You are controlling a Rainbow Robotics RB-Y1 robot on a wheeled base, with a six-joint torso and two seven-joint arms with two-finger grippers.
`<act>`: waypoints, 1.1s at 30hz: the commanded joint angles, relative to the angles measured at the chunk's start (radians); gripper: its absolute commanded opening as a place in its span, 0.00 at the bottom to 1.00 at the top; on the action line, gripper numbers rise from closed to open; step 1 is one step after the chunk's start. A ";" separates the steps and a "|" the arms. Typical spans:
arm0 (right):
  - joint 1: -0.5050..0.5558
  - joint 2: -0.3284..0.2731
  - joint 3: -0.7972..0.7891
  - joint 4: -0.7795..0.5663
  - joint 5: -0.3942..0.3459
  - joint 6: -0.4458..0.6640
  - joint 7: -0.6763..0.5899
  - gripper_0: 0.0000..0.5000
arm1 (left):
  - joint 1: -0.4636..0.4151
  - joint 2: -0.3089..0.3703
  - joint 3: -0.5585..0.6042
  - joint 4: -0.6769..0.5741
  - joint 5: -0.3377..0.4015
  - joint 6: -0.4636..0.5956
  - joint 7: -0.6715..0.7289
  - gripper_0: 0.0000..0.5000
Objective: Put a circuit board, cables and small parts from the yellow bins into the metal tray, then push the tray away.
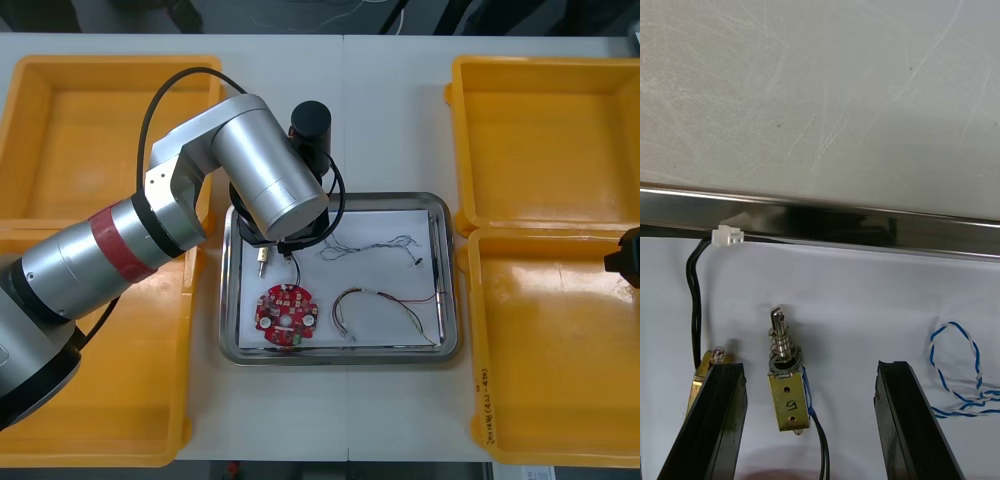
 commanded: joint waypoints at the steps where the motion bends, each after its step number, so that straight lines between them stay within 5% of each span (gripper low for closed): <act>1: 0.017 0.012 0.003 -0.041 -0.012 0.003 -0.030 1.00 | 0.003 -0.015 -0.012 -0.027 -0.020 -0.011 0.090 1.00; 9: 0.017 0.006 0.001 -0.062 -0.010 0.003 -0.030 1.00 | 0.003 0.017 0.032 -0.087 0.003 0.021 0.090 1.00; 20: 0.016 -0.042 0.017 -0.062 -0.044 0.003 -0.019 1.00 | 0.003 0.106 0.189 -0.236 0.132 0.187 0.050 1.00; 33: -0.056 -0.129 0.064 -0.089 -0.237 0.003 -0.025 1.00 | 0.004 0.294 0.399 -0.297 0.358 0.316 -0.120 1.00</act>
